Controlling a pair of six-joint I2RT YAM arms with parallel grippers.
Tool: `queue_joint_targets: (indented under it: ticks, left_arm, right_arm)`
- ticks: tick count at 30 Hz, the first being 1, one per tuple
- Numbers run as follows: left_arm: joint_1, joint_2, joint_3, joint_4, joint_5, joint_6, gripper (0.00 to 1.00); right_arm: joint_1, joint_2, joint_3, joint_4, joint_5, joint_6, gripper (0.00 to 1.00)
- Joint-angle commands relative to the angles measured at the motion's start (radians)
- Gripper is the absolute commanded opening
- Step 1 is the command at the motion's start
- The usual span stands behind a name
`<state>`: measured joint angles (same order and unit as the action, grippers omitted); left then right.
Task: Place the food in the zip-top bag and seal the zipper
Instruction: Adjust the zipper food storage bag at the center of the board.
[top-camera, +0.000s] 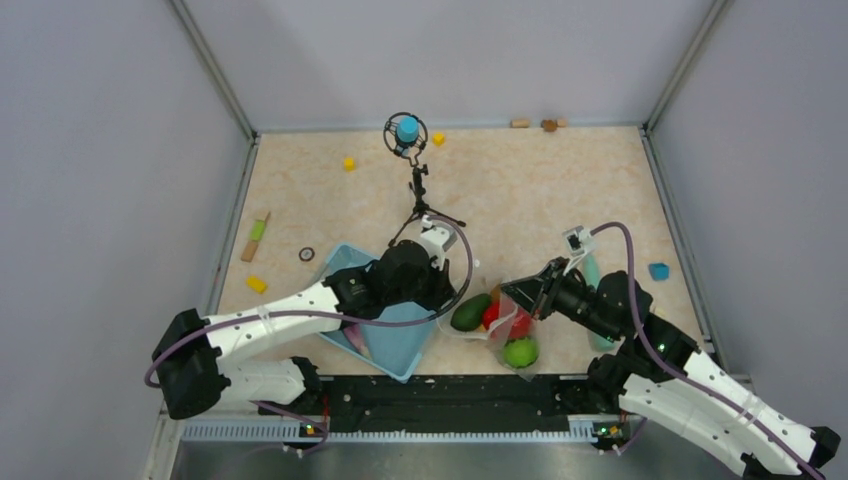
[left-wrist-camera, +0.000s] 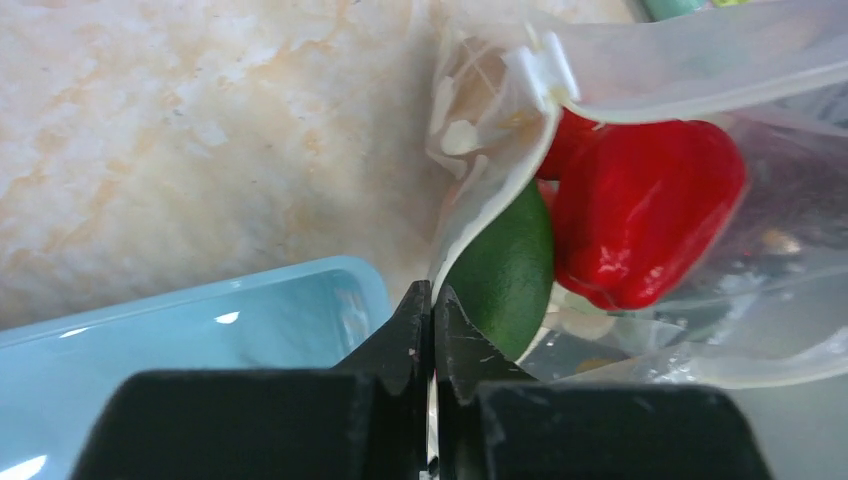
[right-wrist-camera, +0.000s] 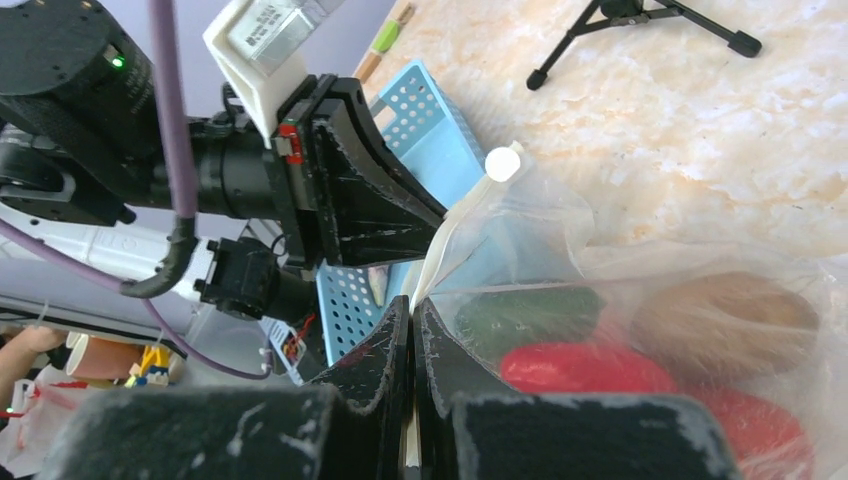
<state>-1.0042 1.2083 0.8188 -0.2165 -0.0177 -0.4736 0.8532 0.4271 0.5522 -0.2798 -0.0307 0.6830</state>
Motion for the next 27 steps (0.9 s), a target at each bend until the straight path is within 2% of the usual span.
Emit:
queue_joint_targets:
  ticks: [1, 8, 14, 20, 23, 27]
  left_arm:
    - [-0.004, -0.022, 0.061, 0.064, 0.082, 0.018, 0.0]
    - [-0.003, -0.05, 0.099, 0.148, 0.208, -0.011, 0.0]
    - [-0.004, -0.028, 0.205, 0.135, 0.167, -0.03, 0.0]
    - [-0.003, 0.014, 0.294, 0.113, 0.042, -0.021, 0.0]
    - [-0.004, 0.038, 0.307, 0.099, -0.048, -0.015, 0.0]
    - [-0.002, 0.066, 0.313, 0.103, -0.062, -0.011, 0.0]
  right_arm:
    - [-0.007, 0.005, 0.064, -0.015, 0.023, -0.021, 0.01]
    - [-0.007, 0.134, 0.157, -0.202, 0.171, -0.066, 0.01]
    - [-0.008, 0.287, 0.271, -0.322, 0.206, -0.122, 0.02]
    - [-0.007, 0.275, 0.351, -0.388, 0.27, -0.149, 0.08]
    - [-0.007, 0.219, 0.377, -0.424, 0.327, -0.148, 0.19]
    - [-0.008, 0.153, 0.386, -0.453, 0.353, -0.145, 0.6]
